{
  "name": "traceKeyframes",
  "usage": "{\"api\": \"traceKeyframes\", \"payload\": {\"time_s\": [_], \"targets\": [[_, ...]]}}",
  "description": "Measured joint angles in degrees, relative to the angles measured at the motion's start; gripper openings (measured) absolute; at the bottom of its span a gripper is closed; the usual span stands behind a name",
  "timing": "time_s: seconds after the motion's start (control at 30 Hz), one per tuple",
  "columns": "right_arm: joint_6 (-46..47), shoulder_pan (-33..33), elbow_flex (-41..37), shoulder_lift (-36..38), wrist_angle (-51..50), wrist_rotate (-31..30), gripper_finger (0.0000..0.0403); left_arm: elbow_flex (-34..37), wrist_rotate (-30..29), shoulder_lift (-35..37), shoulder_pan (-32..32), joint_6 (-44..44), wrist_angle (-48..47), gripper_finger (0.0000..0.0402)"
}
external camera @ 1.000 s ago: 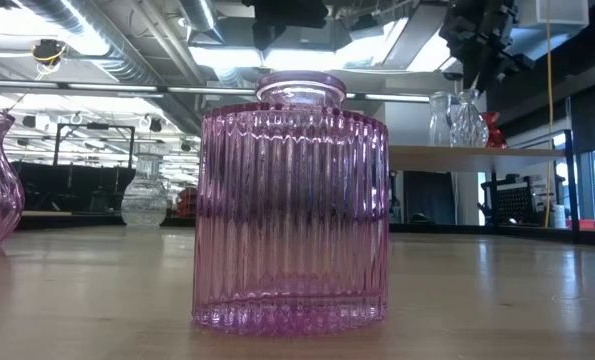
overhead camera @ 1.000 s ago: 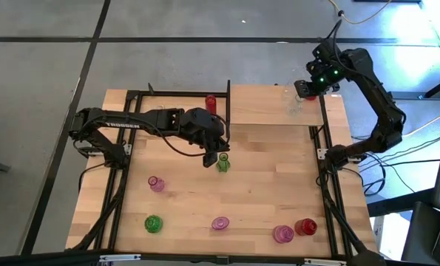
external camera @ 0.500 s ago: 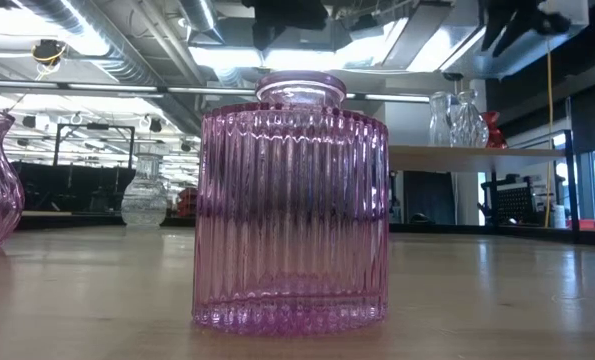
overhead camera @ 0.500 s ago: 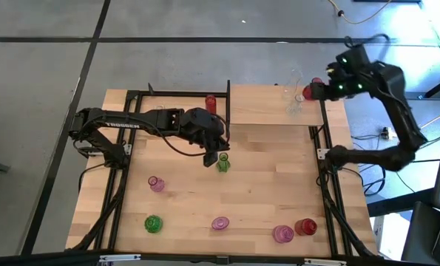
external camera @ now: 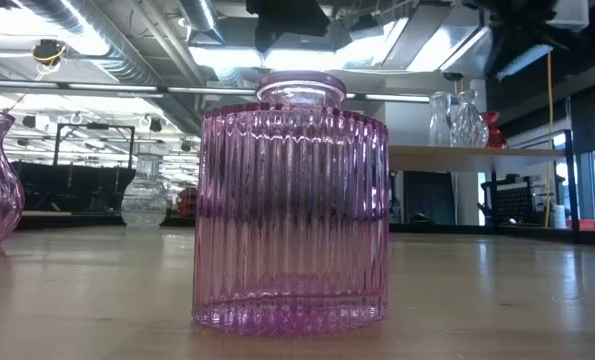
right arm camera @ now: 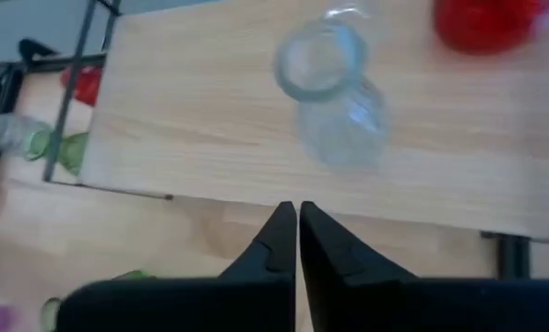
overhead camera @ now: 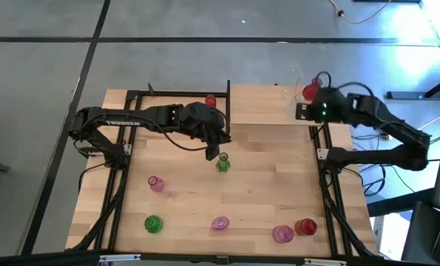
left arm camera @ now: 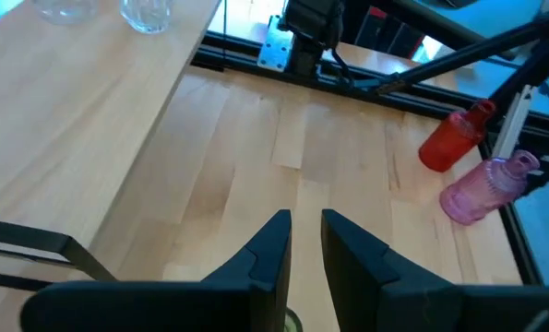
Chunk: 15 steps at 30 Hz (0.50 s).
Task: Sort vases onto shelf
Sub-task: Put the right transparent vase on the shelf aligned with the other transparent vase
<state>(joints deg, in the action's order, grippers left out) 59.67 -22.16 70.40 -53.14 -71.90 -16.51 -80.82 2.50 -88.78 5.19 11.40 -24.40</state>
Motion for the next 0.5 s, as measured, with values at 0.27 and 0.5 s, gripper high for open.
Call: {"api": "traceKeyframes", "payload": {"time_s": [0.27, 0.5], "targets": [[7.8, 5.3, -7.0, 1.1, 0.9, -6.0, 0.0001, 0.0, 0.7, 0.6, 1.7, -3.1, 0.6, 0.0057], [9.3, 5.3, -11.8, 0.9, 5.5, -8.0, 0.0000, 0.0, 1.8, 0.8, 3.6, -3.1, 1.4, 0.0057]]}}
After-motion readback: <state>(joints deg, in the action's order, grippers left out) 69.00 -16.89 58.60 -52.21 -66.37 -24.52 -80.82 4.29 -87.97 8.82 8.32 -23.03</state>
